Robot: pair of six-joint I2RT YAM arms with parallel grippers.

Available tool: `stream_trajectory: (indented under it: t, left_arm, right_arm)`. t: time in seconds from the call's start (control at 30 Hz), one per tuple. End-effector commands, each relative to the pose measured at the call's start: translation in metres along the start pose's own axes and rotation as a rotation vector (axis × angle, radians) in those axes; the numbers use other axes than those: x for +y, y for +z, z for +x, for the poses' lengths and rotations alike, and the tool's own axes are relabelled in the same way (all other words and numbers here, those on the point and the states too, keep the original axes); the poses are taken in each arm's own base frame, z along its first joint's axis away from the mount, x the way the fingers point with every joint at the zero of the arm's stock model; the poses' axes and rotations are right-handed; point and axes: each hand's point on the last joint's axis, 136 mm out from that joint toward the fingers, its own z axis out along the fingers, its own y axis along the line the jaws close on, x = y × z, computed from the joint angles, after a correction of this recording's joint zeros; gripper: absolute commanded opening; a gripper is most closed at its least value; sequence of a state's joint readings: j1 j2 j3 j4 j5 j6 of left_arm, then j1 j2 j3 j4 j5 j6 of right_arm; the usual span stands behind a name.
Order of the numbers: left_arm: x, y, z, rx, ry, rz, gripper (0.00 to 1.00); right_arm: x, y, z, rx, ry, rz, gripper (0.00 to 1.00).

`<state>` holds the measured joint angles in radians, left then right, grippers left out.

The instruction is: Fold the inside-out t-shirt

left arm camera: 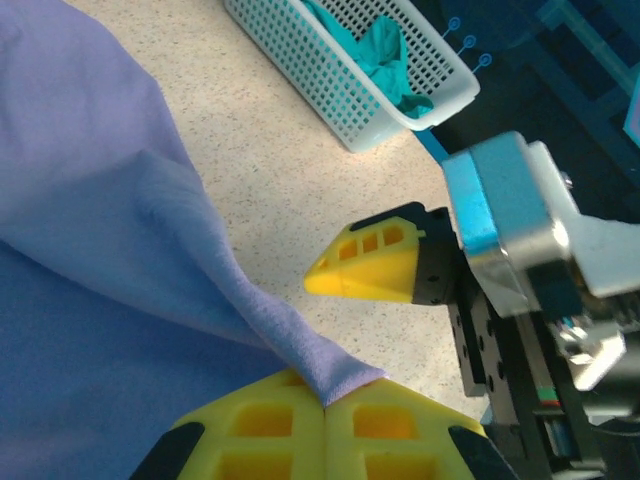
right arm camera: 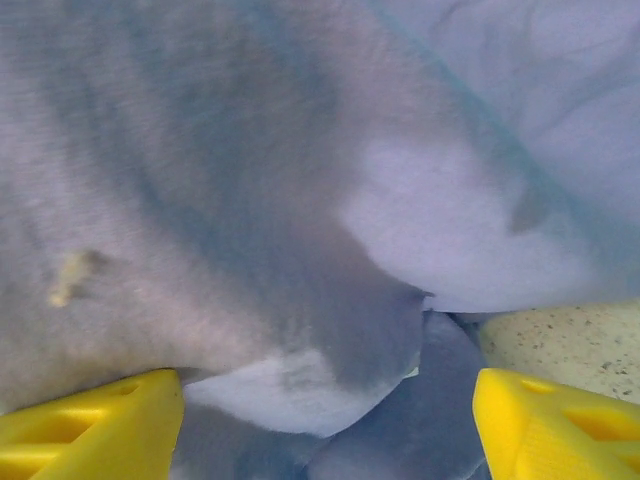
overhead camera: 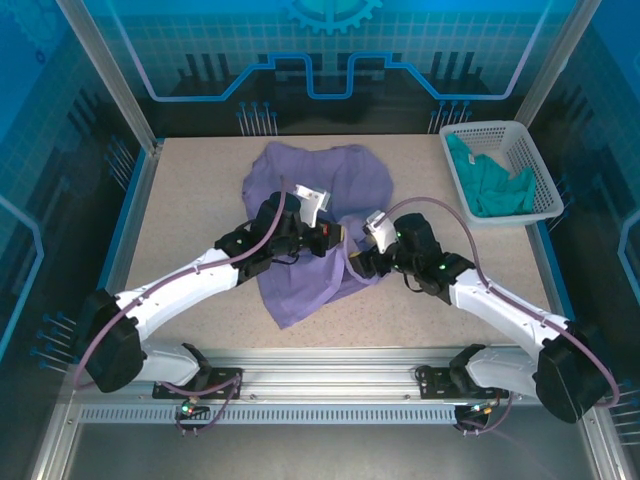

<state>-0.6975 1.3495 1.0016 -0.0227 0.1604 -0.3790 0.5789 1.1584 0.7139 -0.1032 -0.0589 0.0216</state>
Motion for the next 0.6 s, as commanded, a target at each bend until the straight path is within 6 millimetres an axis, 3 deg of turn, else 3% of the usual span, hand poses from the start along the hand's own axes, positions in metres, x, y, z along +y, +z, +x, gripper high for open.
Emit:
stream_trajectory:
  t: [0.0, 0.2, 0.43, 0.5, 0.57]
  left_arm:
    - [-0.006, -0.014, -0.017, -0.044, 0.051, -0.022, 0.00]
    - [-0.003, -0.012, -0.016, -0.042, 0.062, -0.031, 0.00]
    - [-0.005, -0.014, -0.016, -0.043, 0.058, -0.026, 0.00]
    - [-0.004, -0.014, -0.015, -0.041, 0.058, -0.029, 0.00]
    - [-0.002, -0.015, -0.015, -0.043, 0.060, -0.038, 0.00]
  right_arm:
    - [0.005, -0.011, -0.005, -0.026, -0.014, 0.009, 0.75]
    - [0.028, -0.033, 0.008, -0.089, -0.027, -0.084, 0.75]
    - [0.037, -0.007, 0.010, -0.086, -0.042, -0.145, 0.72]
    - [0.035, 0.003, 0.007, -0.080, -0.047, -0.143, 0.67]
    - [0.025, 0.009, 0.003, -0.070, -0.046, -0.092, 0.51]
